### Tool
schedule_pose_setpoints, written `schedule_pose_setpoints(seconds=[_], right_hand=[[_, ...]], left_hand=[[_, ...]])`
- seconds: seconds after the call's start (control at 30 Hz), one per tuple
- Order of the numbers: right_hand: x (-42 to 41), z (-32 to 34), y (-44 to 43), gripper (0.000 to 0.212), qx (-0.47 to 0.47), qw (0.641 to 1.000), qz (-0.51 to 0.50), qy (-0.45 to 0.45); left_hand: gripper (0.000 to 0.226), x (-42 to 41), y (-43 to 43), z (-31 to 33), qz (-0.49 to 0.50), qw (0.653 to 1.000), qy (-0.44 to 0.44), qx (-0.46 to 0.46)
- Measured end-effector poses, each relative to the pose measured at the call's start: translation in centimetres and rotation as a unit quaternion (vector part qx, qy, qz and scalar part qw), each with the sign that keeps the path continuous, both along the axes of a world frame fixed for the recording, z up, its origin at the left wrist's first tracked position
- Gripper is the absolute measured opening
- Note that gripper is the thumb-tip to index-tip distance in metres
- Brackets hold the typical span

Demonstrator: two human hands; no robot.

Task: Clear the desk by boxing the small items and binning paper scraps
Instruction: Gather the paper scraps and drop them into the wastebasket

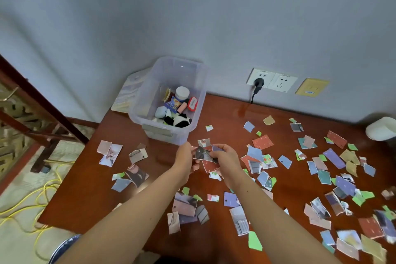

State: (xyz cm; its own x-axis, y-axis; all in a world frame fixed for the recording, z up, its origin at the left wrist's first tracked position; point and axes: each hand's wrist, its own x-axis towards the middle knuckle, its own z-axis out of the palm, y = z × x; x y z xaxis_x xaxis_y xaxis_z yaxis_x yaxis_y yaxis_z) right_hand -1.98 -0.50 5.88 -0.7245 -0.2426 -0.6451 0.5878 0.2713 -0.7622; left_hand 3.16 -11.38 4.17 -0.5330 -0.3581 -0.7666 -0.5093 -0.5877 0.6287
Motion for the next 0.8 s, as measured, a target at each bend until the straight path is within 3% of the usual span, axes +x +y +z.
schedule_pose_setpoints(seconds=[0.27, 0.4, 0.8], right_hand=[[2.9, 0.5, -1.9, 0.024, 0.000, 0.993, 0.116, -0.010], [4.8, 1.0, -3.2, 0.024, -0.004, 0.982, 0.187, 0.000], [14.7, -0.4, -9.8, 0.016, 0.000, 0.913, 0.407, -0.014]], left_hand=[[0.022, 4.8, 0.2, 1.0, 0.165, 0.985, 0.033, -0.028], [0.028, 7.5, 0.2, 0.8, 0.225, 0.973, 0.038, -0.039], [0.017, 20.3, -2.6, -0.2, 0.406, 0.907, -0.004, -0.108]])
